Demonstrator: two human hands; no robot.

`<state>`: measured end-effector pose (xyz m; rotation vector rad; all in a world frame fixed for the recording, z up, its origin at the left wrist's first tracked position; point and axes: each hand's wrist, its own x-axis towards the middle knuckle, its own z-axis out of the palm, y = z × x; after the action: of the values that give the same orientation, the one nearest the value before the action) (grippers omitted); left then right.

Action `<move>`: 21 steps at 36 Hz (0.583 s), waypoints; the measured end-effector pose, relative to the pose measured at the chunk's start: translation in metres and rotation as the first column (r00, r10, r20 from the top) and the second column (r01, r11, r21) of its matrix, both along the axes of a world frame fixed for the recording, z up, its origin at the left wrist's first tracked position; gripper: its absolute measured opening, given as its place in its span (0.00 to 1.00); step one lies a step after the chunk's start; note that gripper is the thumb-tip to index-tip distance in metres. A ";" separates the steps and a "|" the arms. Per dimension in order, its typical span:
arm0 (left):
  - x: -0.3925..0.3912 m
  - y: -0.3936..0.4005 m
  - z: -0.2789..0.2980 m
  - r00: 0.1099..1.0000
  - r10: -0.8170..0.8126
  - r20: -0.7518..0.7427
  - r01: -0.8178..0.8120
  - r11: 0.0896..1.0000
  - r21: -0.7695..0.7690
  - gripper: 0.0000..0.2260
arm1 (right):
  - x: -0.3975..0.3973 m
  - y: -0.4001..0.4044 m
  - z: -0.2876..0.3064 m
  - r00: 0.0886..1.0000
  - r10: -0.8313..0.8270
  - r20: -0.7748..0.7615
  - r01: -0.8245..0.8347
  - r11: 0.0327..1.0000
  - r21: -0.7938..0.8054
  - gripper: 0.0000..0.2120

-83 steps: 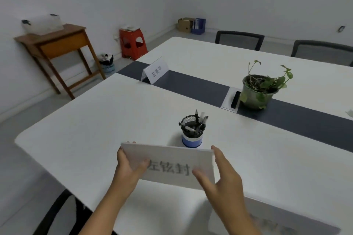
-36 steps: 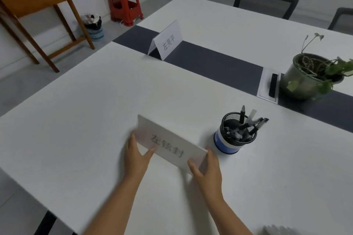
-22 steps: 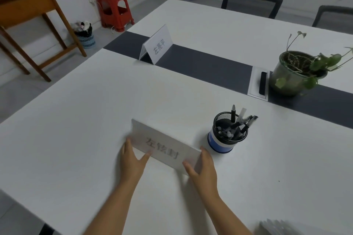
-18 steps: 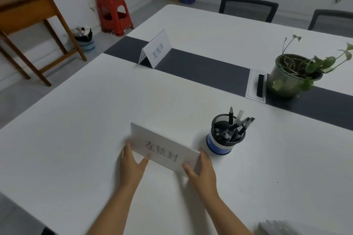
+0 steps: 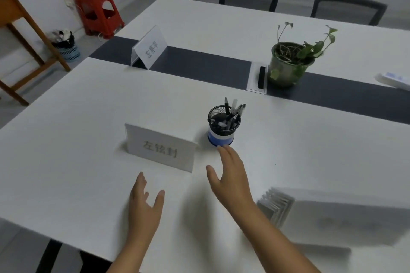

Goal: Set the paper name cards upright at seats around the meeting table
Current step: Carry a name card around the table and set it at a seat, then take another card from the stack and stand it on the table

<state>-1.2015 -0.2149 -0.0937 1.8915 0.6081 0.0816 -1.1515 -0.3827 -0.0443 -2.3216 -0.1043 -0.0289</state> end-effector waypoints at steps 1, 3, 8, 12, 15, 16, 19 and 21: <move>-0.005 -0.008 0.005 1.000 -0.006 0.011 0.006 1.000 -0.005 0.28 | -0.003 -0.007 0.011 0.999 -0.021 0.029 0.020 0.999 0.025 0.26; -0.011 -0.030 0.018 0.999 -0.040 0.026 0.041 0.999 -0.021 0.26 | -0.008 -0.026 0.037 0.995 -0.075 0.063 0.067 0.990 0.122 0.21; -0.026 -0.103 0.047 0.969 -0.209 0.134 0.219 0.973 -0.069 0.21 | -0.032 -0.102 0.077 0.941 -0.251 0.225 0.182 0.940 0.288 0.09; -0.033 -0.156 0.064 0.900 -0.372 0.226 0.387 0.922 -0.027 0.24 | -0.060 -0.175 0.083 0.870 -0.402 0.286 0.320 0.901 0.293 0.07; -0.034 -0.186 0.073 0.857 -0.465 0.221 0.468 0.883 0.043 0.18 | -0.077 -0.222 0.075 0.844 -0.484 0.234 0.432 0.870 0.238 0.14; -0.034 -0.194 0.074 0.851 -0.481 0.210 0.481 0.875 0.053 0.17 | -0.082 -0.235 0.070 0.853 -0.494 0.169 0.459 0.863 0.210 0.17; -0.034 -0.208 0.074 0.869 -0.456 0.192 0.452 0.890 0.063 0.17 | -0.093 -0.265 0.056 0.884 -0.460 -0.081 0.466 0.856 0.222 0.19; -0.035 -0.211 0.075 0.888 -0.419 0.188 0.415 0.908 0.066 0.17 | -0.097 -0.278 0.047 0.911 -0.361 -0.197 0.409 0.849 0.335 0.15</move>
<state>-1.2366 -0.4263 -0.0188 1.9694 0.0553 -0.0029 -1.2488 -0.6612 0.0023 -1.9226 0.4058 -0.0951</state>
